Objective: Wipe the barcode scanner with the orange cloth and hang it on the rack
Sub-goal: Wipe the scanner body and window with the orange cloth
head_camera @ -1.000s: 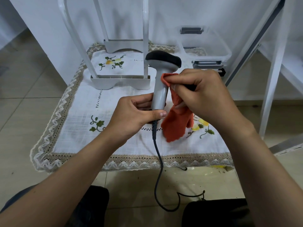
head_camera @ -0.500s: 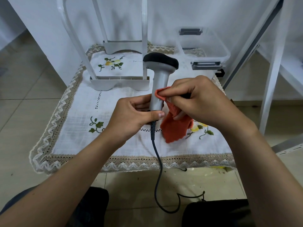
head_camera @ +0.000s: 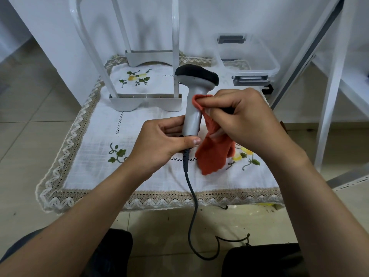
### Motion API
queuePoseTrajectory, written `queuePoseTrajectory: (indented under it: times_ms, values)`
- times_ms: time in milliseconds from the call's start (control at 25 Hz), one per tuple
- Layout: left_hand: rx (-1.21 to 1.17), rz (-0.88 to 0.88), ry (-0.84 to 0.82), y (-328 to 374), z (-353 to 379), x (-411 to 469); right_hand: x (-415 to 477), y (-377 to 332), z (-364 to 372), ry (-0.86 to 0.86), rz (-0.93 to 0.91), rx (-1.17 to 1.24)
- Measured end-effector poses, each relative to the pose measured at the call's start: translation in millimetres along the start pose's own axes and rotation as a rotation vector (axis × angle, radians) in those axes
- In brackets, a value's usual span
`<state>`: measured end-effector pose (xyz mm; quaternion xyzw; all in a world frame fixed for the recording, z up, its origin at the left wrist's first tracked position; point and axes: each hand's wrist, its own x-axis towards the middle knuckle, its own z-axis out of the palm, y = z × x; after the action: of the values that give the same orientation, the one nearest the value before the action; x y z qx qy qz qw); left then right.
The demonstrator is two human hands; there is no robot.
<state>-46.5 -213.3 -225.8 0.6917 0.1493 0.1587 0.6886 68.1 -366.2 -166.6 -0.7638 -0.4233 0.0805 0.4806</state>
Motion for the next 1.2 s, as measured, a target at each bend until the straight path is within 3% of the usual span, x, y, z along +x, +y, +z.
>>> queuePoseTrajectory:
  times_ms: [240,400,560,760,920,1080,1200]
  values:
    - [-0.006,0.002,0.0,0.2,-0.4,-0.9,0.0,1.5,-0.1,-0.075,-0.021,-0.087]
    - [-0.009,-0.013,-0.005,2.0,-0.7,-1.3,-1.3,-1.4,-2.2,0.027,0.011,0.036]
    - [-0.023,-0.009,0.001,3.7,-2.6,-1.1,-3.9,-1.7,-5.5,-0.115,-0.014,-0.011]
    - [-0.012,0.011,-0.006,4.0,-3.4,-1.2,-3.4,-1.2,0.1,-0.116,-0.04,-0.053]
    - [0.026,0.03,-0.006,2.6,-3.3,-0.8,-4.2,-2.2,-0.2,-0.213,-0.039,-0.114]
    - [0.012,0.013,0.006,1.6,-1.8,0.1,-2.1,-1.6,2.4,-0.063,-0.096,-0.14]
    - [0.028,0.014,-0.002,2.8,-2.2,-0.1,-3.4,-3.7,-0.7,-0.208,-0.049,-0.13]
